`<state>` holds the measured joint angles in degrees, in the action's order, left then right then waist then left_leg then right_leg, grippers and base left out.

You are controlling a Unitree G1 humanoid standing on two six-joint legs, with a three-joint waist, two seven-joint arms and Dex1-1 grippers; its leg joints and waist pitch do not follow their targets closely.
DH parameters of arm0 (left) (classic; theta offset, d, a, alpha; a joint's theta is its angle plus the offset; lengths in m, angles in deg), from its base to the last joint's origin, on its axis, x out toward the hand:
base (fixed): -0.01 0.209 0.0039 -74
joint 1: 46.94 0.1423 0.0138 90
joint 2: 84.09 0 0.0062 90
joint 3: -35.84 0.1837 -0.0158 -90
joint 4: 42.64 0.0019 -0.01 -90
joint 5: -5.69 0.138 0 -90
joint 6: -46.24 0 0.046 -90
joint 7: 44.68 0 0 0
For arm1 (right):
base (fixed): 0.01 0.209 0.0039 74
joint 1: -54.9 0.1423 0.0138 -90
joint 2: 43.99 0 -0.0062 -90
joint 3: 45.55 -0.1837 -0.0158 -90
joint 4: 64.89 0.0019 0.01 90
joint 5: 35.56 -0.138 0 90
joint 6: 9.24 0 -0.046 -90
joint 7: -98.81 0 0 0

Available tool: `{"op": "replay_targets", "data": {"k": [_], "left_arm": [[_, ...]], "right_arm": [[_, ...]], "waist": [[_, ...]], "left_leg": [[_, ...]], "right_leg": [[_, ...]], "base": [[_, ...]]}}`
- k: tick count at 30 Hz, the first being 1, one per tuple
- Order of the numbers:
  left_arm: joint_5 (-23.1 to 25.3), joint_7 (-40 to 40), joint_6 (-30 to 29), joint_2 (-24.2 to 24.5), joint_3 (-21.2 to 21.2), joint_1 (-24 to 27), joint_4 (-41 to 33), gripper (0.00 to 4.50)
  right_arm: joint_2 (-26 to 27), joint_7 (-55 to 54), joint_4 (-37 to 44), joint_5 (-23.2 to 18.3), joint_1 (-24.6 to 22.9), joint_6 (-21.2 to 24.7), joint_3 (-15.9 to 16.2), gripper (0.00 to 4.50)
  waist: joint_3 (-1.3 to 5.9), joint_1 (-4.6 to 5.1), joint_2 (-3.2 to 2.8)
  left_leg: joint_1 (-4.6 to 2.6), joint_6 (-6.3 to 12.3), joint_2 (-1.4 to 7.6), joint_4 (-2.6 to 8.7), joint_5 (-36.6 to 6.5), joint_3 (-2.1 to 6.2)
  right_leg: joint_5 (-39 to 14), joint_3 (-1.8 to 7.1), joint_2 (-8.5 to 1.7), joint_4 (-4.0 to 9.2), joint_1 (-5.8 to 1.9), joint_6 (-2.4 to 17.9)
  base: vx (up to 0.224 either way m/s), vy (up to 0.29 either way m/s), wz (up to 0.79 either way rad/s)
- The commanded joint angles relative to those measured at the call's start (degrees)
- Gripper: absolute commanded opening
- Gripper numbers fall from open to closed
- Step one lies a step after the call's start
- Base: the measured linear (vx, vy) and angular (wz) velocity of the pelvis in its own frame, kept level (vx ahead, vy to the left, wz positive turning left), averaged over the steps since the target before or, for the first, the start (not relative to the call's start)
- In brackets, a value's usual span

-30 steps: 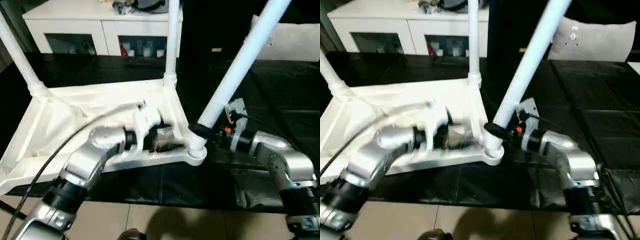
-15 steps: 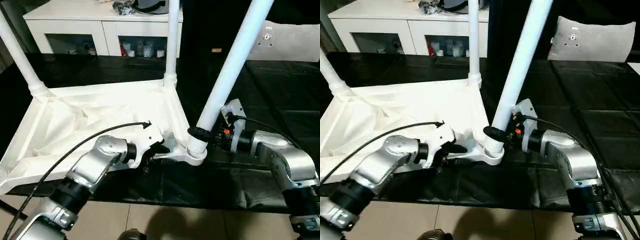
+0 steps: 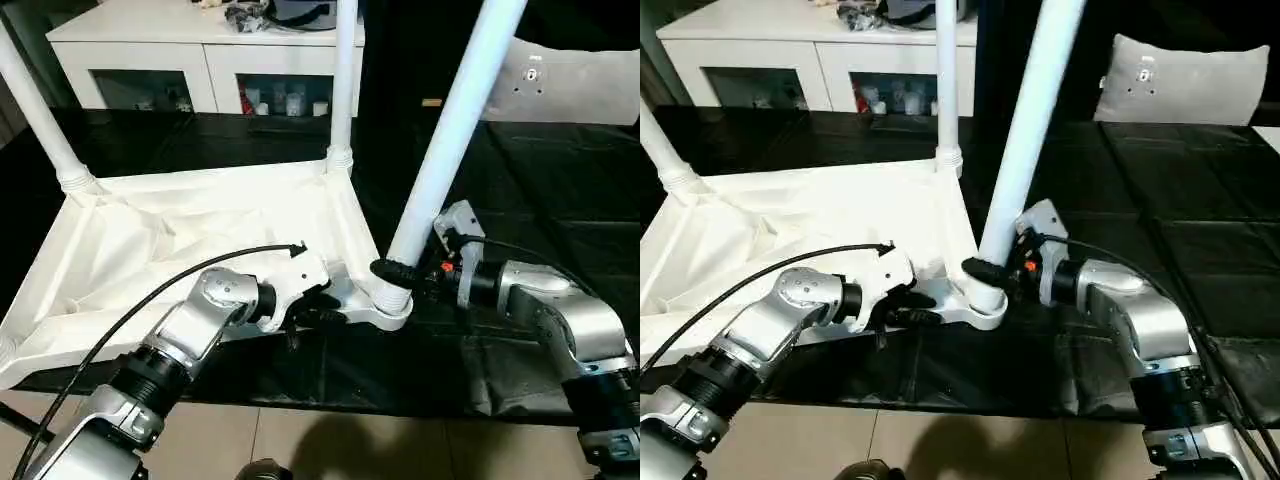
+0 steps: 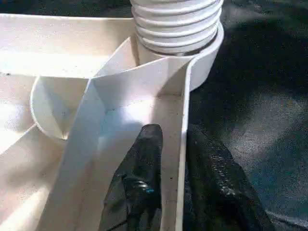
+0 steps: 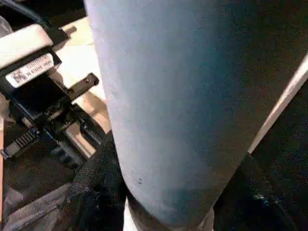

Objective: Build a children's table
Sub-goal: Insert table leg to table base

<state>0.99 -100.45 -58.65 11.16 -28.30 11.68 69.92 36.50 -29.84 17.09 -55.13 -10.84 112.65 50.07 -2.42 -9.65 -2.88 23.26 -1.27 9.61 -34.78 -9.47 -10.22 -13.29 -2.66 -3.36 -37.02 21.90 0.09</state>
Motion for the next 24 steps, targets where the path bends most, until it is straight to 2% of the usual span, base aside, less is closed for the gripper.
{"op": "replay_targets", "data": {"k": [1,5,9,12,16,23,24], "left_arm": [[0.9,-0.6,0.4,0.4,0.2,-0.9,0.8,0.62],[2.6,-1.6,1.7,0.7,1.0,-1.1,2.2,0.37],[3.4,-2.4,2.5,1.0,1.7,-0.8,2.6,0.1],[2.8,-3.8,3.5,1.0,1.4,-0.6,2.0,0.0],[2.2,-5.9,4.2,1.1,1.1,-0.6,1.4,0.0],[2.9,-8.7,4.7,1.7,1.8,-0.4,1.0,0.0],[3.3,-8.8,5.0,1.8,2.1,-0.4,1.0,0.0]], "right_arm": [[-0.5,0.2,-0.3,0.5,0.0,0.2,0.6,1.9],[-0.7,0.5,-0.7,0.7,0.1,0.4,1.0,1.9],[-0.8,1.0,-1.0,0.8,0.5,0.8,1.4,1.9],[-1.0,1.8,-2.0,1.4,1.5,1.1,2.3,1.9],[-1.5,2.8,-3.6,2.1,2.8,1.6,3.4,1.9],[-2.4,5.3,-5.9,2.8,5.1,2.1,5.4,1.9],[-2.6,6.1,-6.4,3.1,5.5,2.2,6.1,1.9]], "waist": [[3.26,0.0,0.79],[3.38,-0.03,0.77],[3.32,0.04,0.62],[3.42,0.18,0.73],[3.47,0.24,0.75],[3.51,0.21,0.73],[3.47,0.27,1.36]], "left_leg": [[-1.98,-2.0,3.94,4.62,-15.3,1.97],[-1.91,-1.4,3.95,4.5,-13.4,1.87],[-1.99,-1.46,4.02,4.63,-14.1,1.92],[-1.89,-1.37,3.95,4.6,-13.7,1.9],[-1.86,-0.88,3.93,4.44,-12.3,1.76],[-1.83,-0.33,3.94,4.34,-11.3,1.7],[-1.87,-0.1,3.97,4.34,-11.3,1.56]], "right_leg": [[-13.4,2.94,-6.03,5.55,-1.42,9.7],[-10.7,2.97,-5.92,5.44,-1.43,9.9],[-11.0,2.9,-5.9,5.44,-1.37,10.2],[-10.0,2.84,-5.86,5.26,-1.47,10.6],[-7.4,2.84,-5.83,5.04,-1.56,11.4],[-6.3,2.74,-5.75,4.9,-1.63,12.0],[-6.0,2.76,-5.73,5.0,-1.67,12.0]], "base": [[0.0,0.0,0.0],[0.0,0.0,0.0],[0.0,0.0,0.0],[0.0,0.0,0.0],[0.0,0.0,0.0],[0.0,0.0,0.0],[0.0,0.0,0.0]]}}
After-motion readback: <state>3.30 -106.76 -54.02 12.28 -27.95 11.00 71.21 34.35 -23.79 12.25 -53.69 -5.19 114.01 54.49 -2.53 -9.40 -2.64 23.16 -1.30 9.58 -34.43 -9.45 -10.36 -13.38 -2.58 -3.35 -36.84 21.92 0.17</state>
